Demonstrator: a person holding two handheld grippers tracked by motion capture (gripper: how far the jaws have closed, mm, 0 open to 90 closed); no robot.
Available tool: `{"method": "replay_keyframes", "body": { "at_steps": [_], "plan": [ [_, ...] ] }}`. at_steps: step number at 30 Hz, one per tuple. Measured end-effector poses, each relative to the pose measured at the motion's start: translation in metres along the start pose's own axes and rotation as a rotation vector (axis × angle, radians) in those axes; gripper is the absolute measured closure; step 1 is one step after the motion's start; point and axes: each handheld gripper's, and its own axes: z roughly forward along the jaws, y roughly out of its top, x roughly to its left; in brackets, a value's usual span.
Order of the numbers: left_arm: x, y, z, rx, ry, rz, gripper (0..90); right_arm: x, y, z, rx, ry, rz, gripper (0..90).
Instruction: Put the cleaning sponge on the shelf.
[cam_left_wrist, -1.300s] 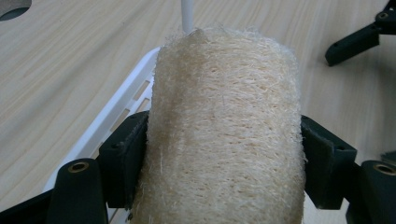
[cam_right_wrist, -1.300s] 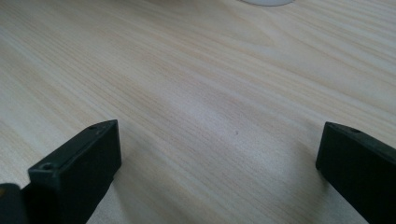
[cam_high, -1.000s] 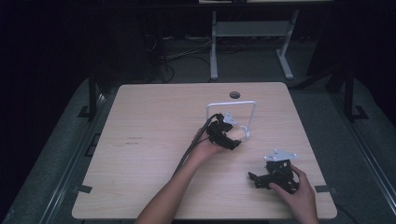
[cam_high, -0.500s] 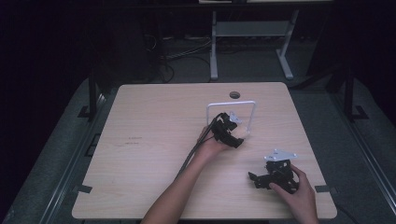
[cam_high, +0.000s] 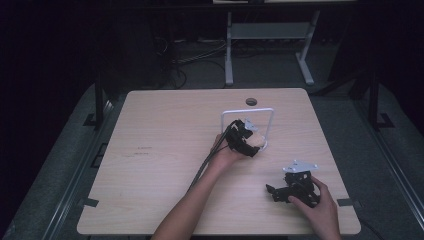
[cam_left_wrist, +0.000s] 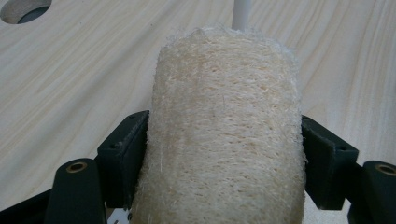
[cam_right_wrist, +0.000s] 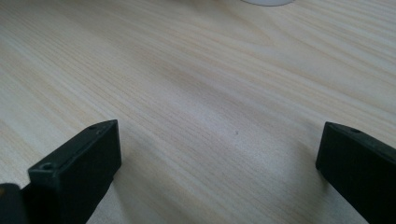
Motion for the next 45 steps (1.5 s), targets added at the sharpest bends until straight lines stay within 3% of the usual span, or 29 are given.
{"method": "replay_keyframes", "body": {
  "at_steps": [14, 26, 30, 36, 45],
  "plan": [
    [-0.004, 0.003, -0.005, -0.026, 0.018, -0.004, 23.2, 0.0, 0.0, 0.0, -0.001, 0.001, 0.0, 0.0],
    [-0.006, 0.006, -0.023, -0.077, 0.028, -0.006, 24.5, 0.0, 0.0, 0.0, -0.001, 0.002, -0.001, 0.0],
    [-0.006, 0.006, -0.029, -0.083, 0.029, 0.014, 28.3, 0.0, 0.0, 0.0, -0.002, 0.003, 0.001, 0.0],
    [-0.006, 0.004, -0.039, -0.105, 0.022, 0.006, 33.7, 0.0, 0.0, 0.0, -0.001, 0.003, 0.001, 0.0],
    [-0.005, 0.001, -0.055, -0.129, 0.001, -0.004, 49.5, 0.0, 0.0, 0.0, 0.001, 0.002, 0.002, 0.0]
  ]
}}
